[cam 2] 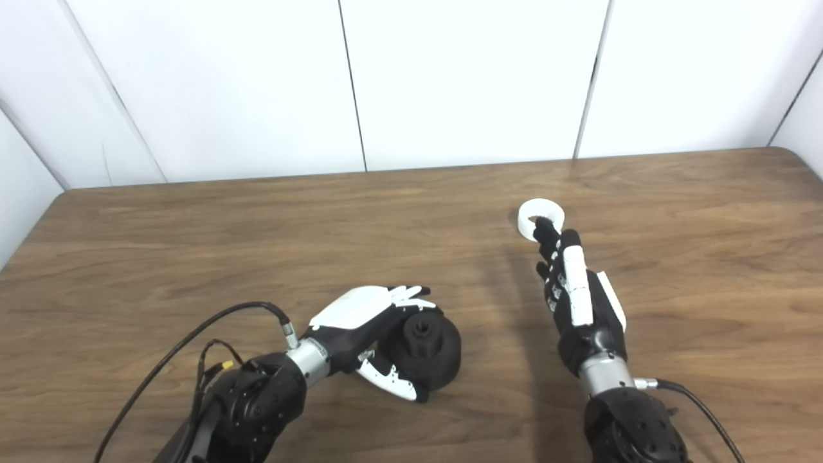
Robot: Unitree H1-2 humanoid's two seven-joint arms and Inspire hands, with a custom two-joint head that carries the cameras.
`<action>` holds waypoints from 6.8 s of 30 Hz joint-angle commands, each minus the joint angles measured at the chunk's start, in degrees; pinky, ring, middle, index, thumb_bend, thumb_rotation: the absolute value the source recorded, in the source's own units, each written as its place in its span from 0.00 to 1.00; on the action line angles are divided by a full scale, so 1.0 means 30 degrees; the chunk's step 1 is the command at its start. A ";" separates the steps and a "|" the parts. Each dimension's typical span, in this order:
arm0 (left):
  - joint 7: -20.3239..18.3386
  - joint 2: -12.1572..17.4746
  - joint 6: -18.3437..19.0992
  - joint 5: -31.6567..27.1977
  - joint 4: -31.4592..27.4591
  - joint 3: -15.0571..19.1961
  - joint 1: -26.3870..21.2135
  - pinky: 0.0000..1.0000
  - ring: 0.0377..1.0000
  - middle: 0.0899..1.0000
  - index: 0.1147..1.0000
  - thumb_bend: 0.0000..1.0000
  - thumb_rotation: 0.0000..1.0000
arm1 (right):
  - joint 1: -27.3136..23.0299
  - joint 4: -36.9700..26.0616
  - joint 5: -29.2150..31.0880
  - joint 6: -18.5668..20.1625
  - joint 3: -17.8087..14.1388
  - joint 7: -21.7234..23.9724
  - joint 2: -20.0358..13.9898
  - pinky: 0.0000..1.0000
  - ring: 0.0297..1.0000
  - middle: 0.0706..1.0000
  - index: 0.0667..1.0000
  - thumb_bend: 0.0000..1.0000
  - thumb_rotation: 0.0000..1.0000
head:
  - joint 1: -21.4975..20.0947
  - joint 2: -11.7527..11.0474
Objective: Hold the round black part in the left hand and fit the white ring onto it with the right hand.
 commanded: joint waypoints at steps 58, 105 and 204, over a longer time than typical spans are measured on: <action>0.1561 0.0080 0.0127 -0.1069 0.0877 0.1474 0.0353 0.98 1.00 1.00 0.73 0.99 0.25 | -0.0859 -0.0791 0.0127 0.0016 0.0093 0.0539 -0.0699 1.00 1.00 0.93 0.91 0.60 1.00 | 0.0233 0.0212; 0.2244 -0.0191 0.0208 -0.1086 0.1270 0.1192 0.0390 0.98 1.00 1.00 0.71 0.95 0.26 | -1.1707 1.0215 -1.2986 -0.1015 0.5092 0.1980 -0.9085 0.91 1.00 0.95 0.71 0.86 0.34 | 0.0118 -0.0089; 0.2413 -0.0202 0.0157 -0.1156 0.1262 0.1079 0.0110 0.99 1.00 1.00 0.71 0.94 0.25 | -1.1821 1.3118 -1.4040 -0.3080 0.5549 0.1660 -0.8041 0.92 0.99 0.90 0.46 0.52 0.15 | 0.0108 -0.0321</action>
